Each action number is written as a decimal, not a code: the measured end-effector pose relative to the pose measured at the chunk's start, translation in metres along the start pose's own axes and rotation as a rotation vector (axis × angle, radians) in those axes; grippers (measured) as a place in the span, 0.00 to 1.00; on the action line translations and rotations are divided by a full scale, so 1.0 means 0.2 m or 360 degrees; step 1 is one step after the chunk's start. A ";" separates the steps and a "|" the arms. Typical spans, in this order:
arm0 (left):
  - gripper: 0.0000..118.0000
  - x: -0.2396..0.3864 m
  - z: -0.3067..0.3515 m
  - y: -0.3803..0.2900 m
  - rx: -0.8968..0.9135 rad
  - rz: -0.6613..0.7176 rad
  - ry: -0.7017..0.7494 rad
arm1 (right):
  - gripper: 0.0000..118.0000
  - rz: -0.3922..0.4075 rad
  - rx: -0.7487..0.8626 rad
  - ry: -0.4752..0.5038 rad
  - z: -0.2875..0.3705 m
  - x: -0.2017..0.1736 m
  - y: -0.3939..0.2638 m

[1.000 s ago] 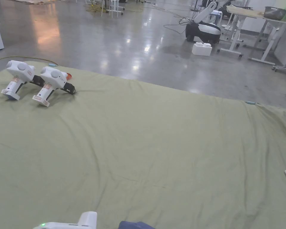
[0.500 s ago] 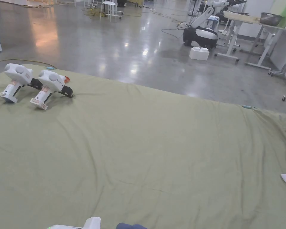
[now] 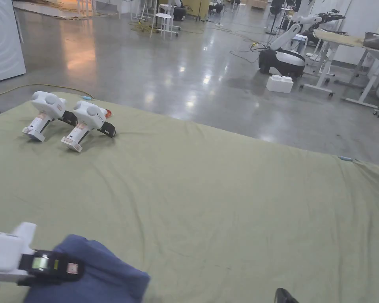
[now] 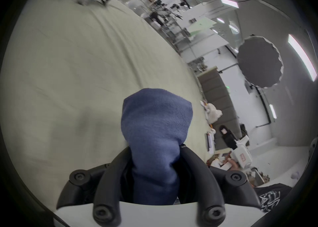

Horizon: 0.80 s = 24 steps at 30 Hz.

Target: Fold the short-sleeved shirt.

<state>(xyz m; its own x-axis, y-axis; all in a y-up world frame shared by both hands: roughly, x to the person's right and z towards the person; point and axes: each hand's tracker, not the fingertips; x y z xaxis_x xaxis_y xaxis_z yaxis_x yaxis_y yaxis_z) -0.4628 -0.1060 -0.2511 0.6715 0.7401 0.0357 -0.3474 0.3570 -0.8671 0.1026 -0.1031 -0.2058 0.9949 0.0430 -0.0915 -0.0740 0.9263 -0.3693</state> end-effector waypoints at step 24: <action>0.67 -0.47 0.63 0.25 0.0157 0.0091 0.1320 | 0.01 0.0006 -0.0091 -0.0069 -0.02 0.05 0.06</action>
<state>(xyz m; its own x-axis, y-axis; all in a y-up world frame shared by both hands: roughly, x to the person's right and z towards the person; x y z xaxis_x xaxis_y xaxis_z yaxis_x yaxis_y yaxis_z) -0.6256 -0.0858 -0.2348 0.9015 0.1132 -0.4176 -0.4254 0.4084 -0.8076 0.1111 -0.0922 -0.2150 0.9965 0.0640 -0.0531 -0.0804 0.9034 -0.4211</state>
